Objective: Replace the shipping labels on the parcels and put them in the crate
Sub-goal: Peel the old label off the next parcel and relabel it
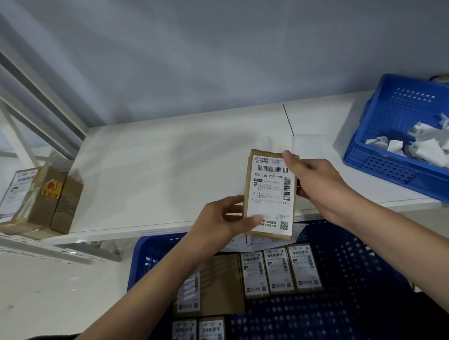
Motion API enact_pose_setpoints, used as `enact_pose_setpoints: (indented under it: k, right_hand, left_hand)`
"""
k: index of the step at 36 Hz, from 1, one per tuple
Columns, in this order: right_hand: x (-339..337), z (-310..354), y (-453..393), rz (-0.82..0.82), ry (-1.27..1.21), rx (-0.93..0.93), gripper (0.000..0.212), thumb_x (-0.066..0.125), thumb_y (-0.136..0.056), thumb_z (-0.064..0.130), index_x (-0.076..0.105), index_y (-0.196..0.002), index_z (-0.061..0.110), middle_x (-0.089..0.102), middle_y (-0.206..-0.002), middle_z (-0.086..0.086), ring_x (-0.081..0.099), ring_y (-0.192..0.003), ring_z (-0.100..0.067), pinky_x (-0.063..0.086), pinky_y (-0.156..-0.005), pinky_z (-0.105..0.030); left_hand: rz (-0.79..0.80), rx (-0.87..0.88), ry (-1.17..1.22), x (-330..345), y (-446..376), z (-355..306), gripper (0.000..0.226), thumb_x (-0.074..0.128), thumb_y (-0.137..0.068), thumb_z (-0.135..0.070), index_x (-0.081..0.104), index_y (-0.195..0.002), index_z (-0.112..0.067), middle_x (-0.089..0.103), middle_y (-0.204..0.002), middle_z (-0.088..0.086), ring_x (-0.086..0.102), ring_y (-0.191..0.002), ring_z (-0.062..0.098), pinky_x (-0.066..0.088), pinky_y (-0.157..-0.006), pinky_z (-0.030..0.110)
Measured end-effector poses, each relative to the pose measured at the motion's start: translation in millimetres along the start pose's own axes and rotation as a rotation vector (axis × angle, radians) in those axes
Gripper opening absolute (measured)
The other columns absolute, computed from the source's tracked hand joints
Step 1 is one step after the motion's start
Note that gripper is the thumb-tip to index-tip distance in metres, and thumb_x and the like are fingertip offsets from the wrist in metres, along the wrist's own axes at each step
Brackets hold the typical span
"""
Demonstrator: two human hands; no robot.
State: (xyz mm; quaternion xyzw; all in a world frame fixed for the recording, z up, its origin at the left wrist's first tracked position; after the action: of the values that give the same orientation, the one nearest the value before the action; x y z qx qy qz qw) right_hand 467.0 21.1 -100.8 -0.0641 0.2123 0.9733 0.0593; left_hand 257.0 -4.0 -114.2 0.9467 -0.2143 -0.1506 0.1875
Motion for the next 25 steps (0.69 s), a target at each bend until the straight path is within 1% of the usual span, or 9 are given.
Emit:
enact_pose_setpoints:
  k: [2,5,9,13,15,17,19,23,25]
  right_hand:
    - [1,0,0,0.008,0.03,-0.011,0.053,0.054,-0.092,0.063,0.075,-0.1,0.015,0.078,-0.096,0.005,0.072,-0.1,-0.015,0.045,-0.109,-0.045]
    - [2,1,1,0.034,0.068,-0.016,0.053,0.049,-0.095,0.061,0.075,-0.101,0.016,0.078,-0.096,0.005,0.072,-0.098,-0.013,0.049,-0.105,-0.039]
    - [3,-3,2,0.031,0.09,-0.016,0.038,0.056,-0.098,0.047,0.075,-0.098,0.014,0.078,-0.093,0.006,0.073,-0.094,-0.012,0.053,-0.101,-0.038]
    - [3,-7,2,0.002,0.09,0.002,0.038,0.059,-0.097,0.046,0.074,-0.098,0.011,0.078,-0.092,0.005,0.073,-0.093,-0.013,0.054,-0.099,-0.039]
    - [5,-8,3,-0.03,0.096,0.016,0.04,0.058,-0.097,0.048,0.074,-0.097,0.012,0.078,-0.092,0.006,0.073,-0.093,-0.015,0.055,-0.098,-0.042]
    - [8,-12,5,-0.062,0.118,0.027,0.042,0.055,-0.099,0.049,0.074,-0.096,0.012,0.078,-0.09,0.004,0.073,-0.093,-0.021,0.055,-0.096,-0.048]
    - [12,-20,9,-0.078,0.126,0.03,0.041,0.053,-0.101,0.047,0.074,-0.094,0.012,0.078,-0.089,0.002,0.073,-0.093,-0.025,0.057,-0.092,-0.051]
    - [18,-32,18,-0.099,0.088,-0.041,0.021,0.058,-0.101,0.033,0.076,-0.092,0.026,0.078,-0.089,0.009,0.074,-0.093,-0.02,0.058,-0.091,-0.048]
    - [18,-34,18,-0.1,0.054,-0.054,0.017,0.061,-0.1,0.028,0.076,-0.092,0.03,0.078,-0.088,0.012,0.074,-0.089,-0.015,0.061,-0.085,-0.043]
  left_hand:
    - [-0.024,-0.004,0.001,-1,0,1,0.049,0.082,-0.083,-0.037,0.063,-0.128,-0.036,0.074,-0.119,-0.013,0.071,-0.105,0.004,0.058,-0.095,0.03]
    - [-0.06,-0.006,-0.008,-2,0,2,0.052,0.083,-0.082,-0.032,0.064,-0.131,-0.03,0.074,-0.116,-0.012,0.072,-0.101,0.003,0.06,-0.088,0.026]
    - [-0.073,-0.023,0.017,-3,-1,5,0.057,0.084,-0.082,-0.028,0.062,-0.134,-0.027,0.076,-0.116,-0.007,0.074,-0.102,0.009,0.06,-0.093,0.036]
    - [-0.072,-0.019,0.083,3,0,10,0.056,0.082,-0.085,-0.021,0.058,-0.135,-0.029,0.076,-0.118,-0.002,0.074,-0.102,0.013,0.061,-0.091,0.036]
    - [-0.097,-0.005,0.11,5,1,12,0.052,0.08,-0.087,-0.018,0.059,-0.133,-0.03,0.076,-0.117,-0.001,0.074,-0.102,0.013,0.061,-0.09,0.037]
    - [-0.144,0.014,0.122,3,0,13,0.048,0.08,-0.087,-0.017,0.061,-0.13,-0.03,0.077,-0.114,-0.002,0.075,-0.101,0.013,0.062,-0.088,0.037]
    - [-0.202,0.024,0.129,0,-1,15,0.05,0.08,-0.087,-0.019,0.061,-0.133,-0.027,0.077,-0.113,-0.002,0.074,-0.101,0.013,0.062,-0.087,0.037]
    - [-0.241,0.013,0.108,-5,-3,18,0.048,0.082,-0.085,-0.026,0.064,-0.129,-0.025,0.076,-0.115,-0.005,0.073,-0.106,0.015,0.061,-0.091,0.043]
    - [-0.244,0.006,0.103,-1,-3,21,0.042,0.082,-0.085,-0.027,0.067,-0.123,-0.026,0.076,-0.115,-0.008,0.072,-0.108,0.012,0.06,-0.093,0.042]
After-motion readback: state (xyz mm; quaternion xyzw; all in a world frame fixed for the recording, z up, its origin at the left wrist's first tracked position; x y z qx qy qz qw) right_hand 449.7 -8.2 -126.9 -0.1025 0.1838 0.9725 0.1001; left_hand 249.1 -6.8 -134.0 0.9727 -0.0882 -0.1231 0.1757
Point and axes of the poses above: each hand's wrist, its own y-axis away from the middle knuckle, its own x-axis out of the palm, z = x × y, the point moved 2 cm from there along -y, towards the middle knuckle
